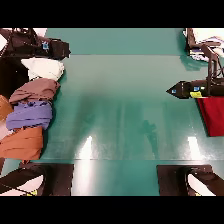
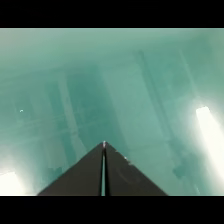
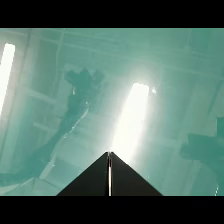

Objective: Fold the shirts.

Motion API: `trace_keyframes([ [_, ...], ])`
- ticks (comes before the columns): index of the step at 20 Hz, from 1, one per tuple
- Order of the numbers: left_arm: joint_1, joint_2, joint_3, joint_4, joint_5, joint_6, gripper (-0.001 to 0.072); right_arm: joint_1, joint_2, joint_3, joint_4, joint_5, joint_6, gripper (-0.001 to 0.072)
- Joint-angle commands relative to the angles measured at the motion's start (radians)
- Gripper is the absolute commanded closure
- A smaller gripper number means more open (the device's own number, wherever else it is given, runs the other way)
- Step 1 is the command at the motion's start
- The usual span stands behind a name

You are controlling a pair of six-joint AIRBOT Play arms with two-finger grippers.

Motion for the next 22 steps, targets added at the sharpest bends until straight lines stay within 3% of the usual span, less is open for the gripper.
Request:
trace_keyframes([
  [1, 0.0, 0.0, 0.001, -0.016, 0.012, 0.002, 0.0683, 0.001, 0.0, 0.001, 0.0, 0.0, 0.0, 0.0695],
  [2, 0.0, -0.002, 0.001, 0.008, 0.049, 0.017, 0.0682, 0.001, 0.0, 0.001, 0.0, 0.0, 0.0, 0.0695],
  [3, 0.0, -0.005, 0.001, 0.064, 0.083, 0.018, 0.0564, 0.001, 0.0, 0.001, 0.0, 0.0, 0.0, 0.0695],
  [4, 0.001, -0.011, 0.001, 0.158, 0.104, 0.014, 0.0165, 0.001, 0.0, 0.001, 0.0, -0.001, 0.0, 0.0695],
  [5, 0.001, -0.024, 0.001, 0.266, 0.118, -0.015, 0.0027, 0.001, 0.0, 0.001, 0.0, -0.005, 0.0, 0.0695],
  [7, 0.013, -0.076, 0.001, 0.48, 0.119, -0.08, 0.0043, 0.001, 0.0, 0.001, 0.0, -0.021, 0.001, 0.0695],
  [8, 0.041, -0.116, 0.001, 0.517, 0.119, -0.091, 0.0043, 0.001, 0.0, 0.001, 0.002, -0.029, 0.001, 0.0695],
  [16, 0.289, -0.496, 0.001, 0.434, 0.195, -0.105, 0.0043, 0.001, -0.001, 0.0, 0.007, -0.053, 0.001, 0.0695],
  [21, 0.314, -0.569, 0.002, 0.421, 0.286, -0.097, 0.0045, 0.001, -0.001, 0.001, 0.007, -0.063, 0.001, 0.0695],
  [22, 0.314, -0.569, 0.005, 0.421, 0.286, -0.098, 0.0078, 0.001, -0.001, 0.0, 0.007, -0.073, 0.001, 0.0695],
])
